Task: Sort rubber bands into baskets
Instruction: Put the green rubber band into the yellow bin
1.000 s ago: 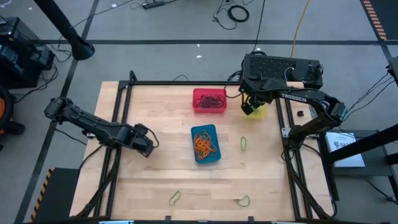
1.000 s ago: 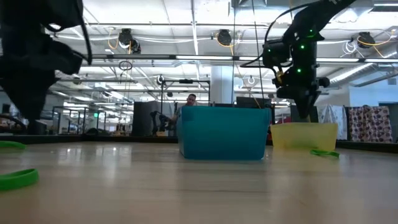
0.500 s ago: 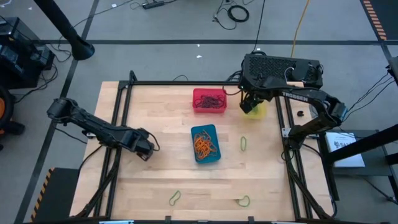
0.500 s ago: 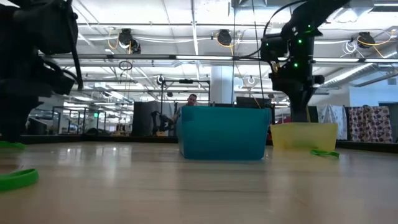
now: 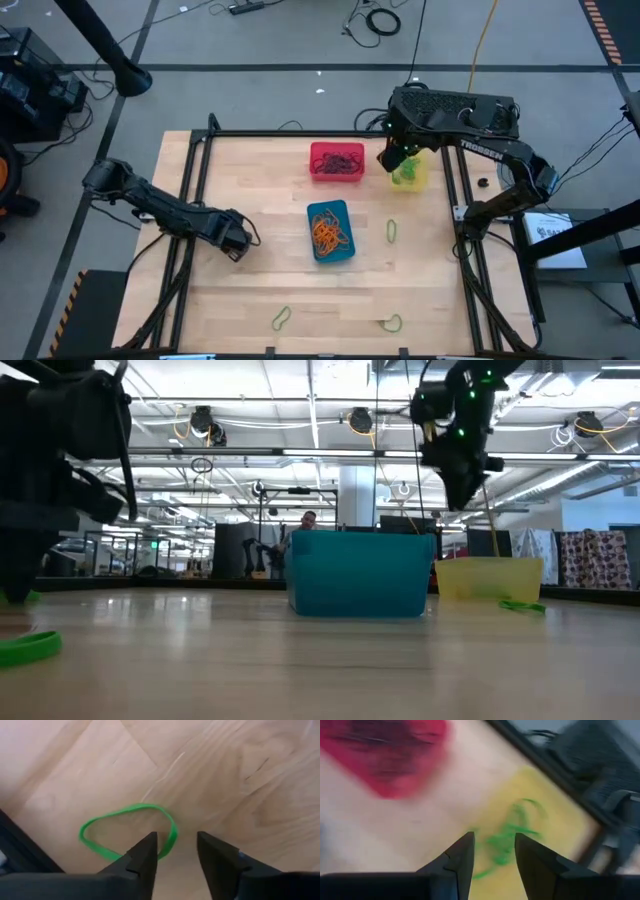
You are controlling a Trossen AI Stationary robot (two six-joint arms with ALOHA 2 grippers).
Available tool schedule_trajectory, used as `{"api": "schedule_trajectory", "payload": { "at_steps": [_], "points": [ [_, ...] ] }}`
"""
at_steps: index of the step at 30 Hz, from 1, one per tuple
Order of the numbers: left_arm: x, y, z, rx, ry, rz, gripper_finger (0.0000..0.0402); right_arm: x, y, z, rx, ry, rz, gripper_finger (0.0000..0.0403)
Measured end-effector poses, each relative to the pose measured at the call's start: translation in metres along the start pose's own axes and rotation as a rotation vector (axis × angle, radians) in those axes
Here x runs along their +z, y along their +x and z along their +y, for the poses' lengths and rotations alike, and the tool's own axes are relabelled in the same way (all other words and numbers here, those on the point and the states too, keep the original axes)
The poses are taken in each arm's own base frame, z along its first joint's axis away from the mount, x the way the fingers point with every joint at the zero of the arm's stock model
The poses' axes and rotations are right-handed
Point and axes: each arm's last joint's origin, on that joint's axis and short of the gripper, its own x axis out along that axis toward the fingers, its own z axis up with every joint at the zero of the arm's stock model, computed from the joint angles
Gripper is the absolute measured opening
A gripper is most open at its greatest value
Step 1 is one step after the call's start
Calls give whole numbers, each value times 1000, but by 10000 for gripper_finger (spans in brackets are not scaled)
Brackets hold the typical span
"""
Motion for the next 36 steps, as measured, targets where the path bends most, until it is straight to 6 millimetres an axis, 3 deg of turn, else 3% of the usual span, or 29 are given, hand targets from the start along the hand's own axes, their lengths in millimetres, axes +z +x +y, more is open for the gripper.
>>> {"api": "schedule_trajectory", "payload": {
  "at_steps": [4,9,13,18,26,32,36],
  "points": [
    [2,3,-5,-4,24,1,96,4,-15,15,170,-19,-16,134],
    [3,3,-9,-56,24,-13,12,-3,-28,46,294,-92,-40,134],
    [6,-3,-14,-94,42,-31,8,-12,-41,80,393,-190,-114,134],
    [15,-26,-34,-305,112,-147,4,-24,-66,124,542,-369,-311,134],
    [39,-87,-64,-841,260,-526,3,-43,-92,174,683,-660,-580,134],
    [51,-125,-71,-1150,293,-790,2,-51,-85,204,688,-832,-663,134],
    [57,-130,-72,-1246,267,-781,2,-54,-78,227,671,-981,-787,134]
  ]
}}
